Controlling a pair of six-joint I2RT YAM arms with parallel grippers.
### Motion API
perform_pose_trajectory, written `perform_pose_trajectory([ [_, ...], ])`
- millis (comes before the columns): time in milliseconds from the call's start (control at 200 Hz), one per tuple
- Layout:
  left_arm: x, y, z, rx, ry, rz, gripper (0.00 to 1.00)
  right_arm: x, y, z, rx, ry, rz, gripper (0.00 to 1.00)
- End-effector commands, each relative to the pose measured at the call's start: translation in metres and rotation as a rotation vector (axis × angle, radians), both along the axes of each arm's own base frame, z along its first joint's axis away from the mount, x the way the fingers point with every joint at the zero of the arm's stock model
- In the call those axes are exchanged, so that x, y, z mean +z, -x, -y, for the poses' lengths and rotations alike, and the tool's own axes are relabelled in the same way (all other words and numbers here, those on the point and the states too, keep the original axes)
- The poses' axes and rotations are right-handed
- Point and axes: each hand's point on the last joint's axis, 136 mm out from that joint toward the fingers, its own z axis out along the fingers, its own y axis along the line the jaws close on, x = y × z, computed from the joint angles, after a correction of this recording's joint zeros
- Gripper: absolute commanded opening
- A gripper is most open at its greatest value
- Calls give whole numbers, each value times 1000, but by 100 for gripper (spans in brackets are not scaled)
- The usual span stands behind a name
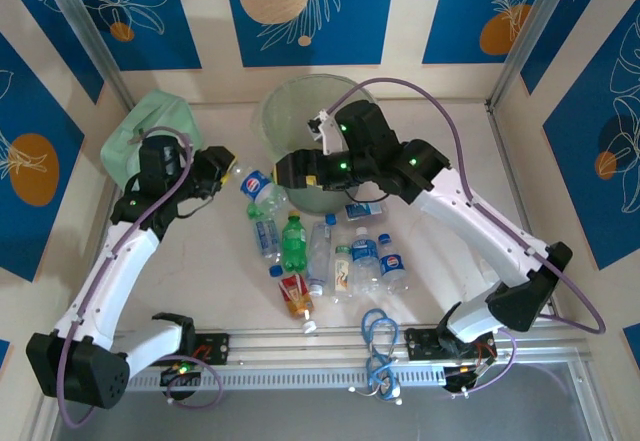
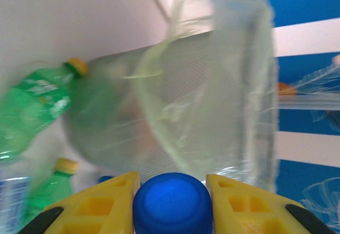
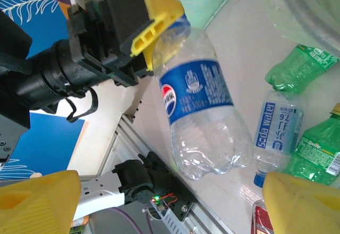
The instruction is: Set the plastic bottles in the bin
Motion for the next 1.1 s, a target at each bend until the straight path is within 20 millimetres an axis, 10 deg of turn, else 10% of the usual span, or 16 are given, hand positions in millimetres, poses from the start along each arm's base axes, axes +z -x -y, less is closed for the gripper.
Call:
perform_pose_trajectory([
  [0, 58, -6, 9, -20, 149, 148, 32, 12, 1, -7, 18, -27, 3, 90],
  [455, 95, -6, 13, -28, 327, 279, 32, 12, -7, -24, 39, -84, -80, 91],
  [1090, 89, -3, 14, -37, 327, 278, 31, 17, -12, -30, 42, -118, -96, 60],
])
